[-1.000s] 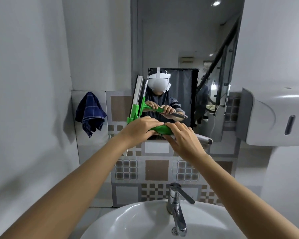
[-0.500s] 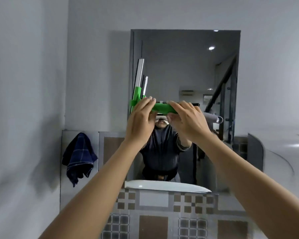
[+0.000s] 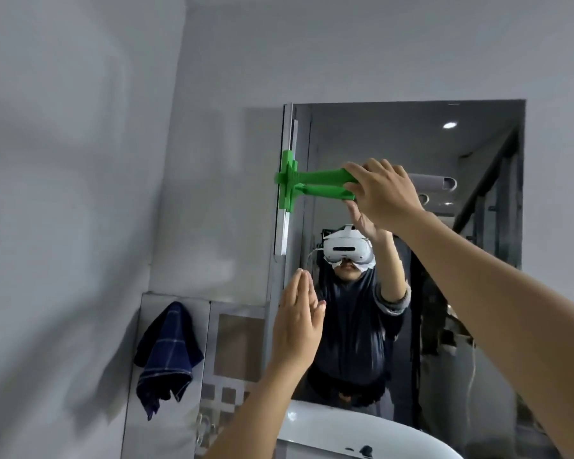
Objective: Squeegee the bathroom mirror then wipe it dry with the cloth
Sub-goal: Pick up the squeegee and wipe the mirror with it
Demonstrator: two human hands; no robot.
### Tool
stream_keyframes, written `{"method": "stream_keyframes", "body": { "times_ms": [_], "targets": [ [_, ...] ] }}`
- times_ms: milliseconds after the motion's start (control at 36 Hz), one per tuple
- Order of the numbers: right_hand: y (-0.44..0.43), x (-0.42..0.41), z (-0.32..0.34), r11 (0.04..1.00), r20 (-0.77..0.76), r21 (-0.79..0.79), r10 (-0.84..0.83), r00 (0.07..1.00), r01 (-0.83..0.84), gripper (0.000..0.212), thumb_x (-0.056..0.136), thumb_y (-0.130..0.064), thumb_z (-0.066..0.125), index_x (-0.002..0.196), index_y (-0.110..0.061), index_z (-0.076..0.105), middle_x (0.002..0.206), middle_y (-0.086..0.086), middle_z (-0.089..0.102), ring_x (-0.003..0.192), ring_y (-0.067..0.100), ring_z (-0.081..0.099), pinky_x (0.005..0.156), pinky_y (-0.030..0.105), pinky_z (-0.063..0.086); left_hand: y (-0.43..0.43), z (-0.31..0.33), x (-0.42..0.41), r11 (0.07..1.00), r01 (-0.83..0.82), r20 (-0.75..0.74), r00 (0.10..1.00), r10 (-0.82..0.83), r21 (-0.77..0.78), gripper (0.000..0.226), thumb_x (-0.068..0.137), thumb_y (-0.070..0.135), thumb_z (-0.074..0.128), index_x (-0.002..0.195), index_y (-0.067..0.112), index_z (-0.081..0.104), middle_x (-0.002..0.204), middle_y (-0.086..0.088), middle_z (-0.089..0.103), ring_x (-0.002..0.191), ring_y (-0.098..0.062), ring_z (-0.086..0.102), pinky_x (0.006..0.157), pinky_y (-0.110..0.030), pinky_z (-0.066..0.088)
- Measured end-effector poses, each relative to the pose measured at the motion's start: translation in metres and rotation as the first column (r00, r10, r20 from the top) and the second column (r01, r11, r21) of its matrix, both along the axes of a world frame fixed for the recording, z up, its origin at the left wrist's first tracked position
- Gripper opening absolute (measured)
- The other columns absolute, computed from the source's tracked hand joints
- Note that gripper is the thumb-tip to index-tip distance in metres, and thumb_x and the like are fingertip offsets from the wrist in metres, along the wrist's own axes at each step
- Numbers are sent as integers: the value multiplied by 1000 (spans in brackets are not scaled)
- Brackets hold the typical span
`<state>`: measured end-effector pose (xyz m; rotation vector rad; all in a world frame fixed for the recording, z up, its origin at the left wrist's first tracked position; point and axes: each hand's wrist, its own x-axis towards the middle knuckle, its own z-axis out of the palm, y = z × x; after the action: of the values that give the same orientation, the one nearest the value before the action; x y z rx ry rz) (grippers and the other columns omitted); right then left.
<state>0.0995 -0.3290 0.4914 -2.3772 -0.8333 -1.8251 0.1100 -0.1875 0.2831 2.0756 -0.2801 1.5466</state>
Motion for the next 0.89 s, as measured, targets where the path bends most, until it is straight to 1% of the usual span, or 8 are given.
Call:
{"method": "stream_keyframes", "body": {
  "times_ms": [56, 111, 167, 389, 528, 778, 889],
  "targets": [
    [3, 2, 2, 1000, 7, -7, 11, 1000, -11, 33, 97, -29, 42, 128, -19, 48, 111, 12, 59, 107, 32, 50, 91, 40, 34, 2, -1, 2, 999, -28, -2, 1000, 28, 35, 61, 89, 22, 58, 141, 5, 29, 149, -9, 28, 135, -22, 32, 107, -27, 28],
    [6, 4, 4, 1000, 10, -13, 13, 1000, -13, 32, 97, -29, 41, 126, -18, 49, 111, 12, 59, 107, 32, 50, 90, 40, 35, 3, -2, 6, 997, -56, 2, 998, 56, 57, 64, 88, 22, 60, 141, 5, 29, 150, -10, 27, 135, -23, 32, 107, -32, 33],
    [7, 5, 5, 1000, 5, -16, 10, 1000, -10, 32, 97, -29, 41, 126, -18, 49, 112, 12, 59, 107, 32, 50, 91, 40, 35, 4, -3, 10, 995, -78, 14, 997, 77, 69, 65, 87, 22, 61, 140, 4, 29, 149, -10, 29, 134, -24, 33, 107, -35, 36],
    [5, 2, 12, 1000, -49, -18, -19, 999, 18, 32, 98, -30, 38, 127, -20, 48, 115, 12, 57, 111, 32, 48, 93, 42, 32, 6, -5, 14, 990, -104, 50, 994, 100, 94, 66, 87, 25, 62, 140, 5, 28, 149, -9, 29, 135, -21, 30, 107, -30, 31],
    [1, -4, 17, 999, -114, -24, -26, 993, 24, 33, 98, -30, 37, 128, -22, 47, 117, 11, 55, 115, 30, 46, 95, 42, 30, 7, -4, 14, 989, -110, 49, 993, 106, 96, 67, 84, 24, 65, 139, 4, 32, 147, -11, 33, 132, -21, 34, 105, -27, 27],
    [-27, -13, 24, 999, -182, -14, -53, 982, 51, 30, 98, -30, 38, 126, -26, 48, 120, 7, 56, 119, 27, 44, 96, 42, 27, 9, -5, 17, 989, -108, 67, 993, 101, 102, 67, 83, 22, 67, 138, 3, 34, 146, -12, 35, 131, -17, 30, 102, -28, 34],
    [-39, -18, 25, 997, -198, -1, -72, 978, 73, 30, 98, -31, 38, 126, -25, 49, 123, 6, 56, 121, 26, 44, 97, 42, 27, 9, -5, 17, 990, -98, 58, 994, 92, 99, 66, 83, 22, 67, 138, 3, 35, 146, -11, 35, 130, -22, 37, 101, -27, 34]
  ]
}}
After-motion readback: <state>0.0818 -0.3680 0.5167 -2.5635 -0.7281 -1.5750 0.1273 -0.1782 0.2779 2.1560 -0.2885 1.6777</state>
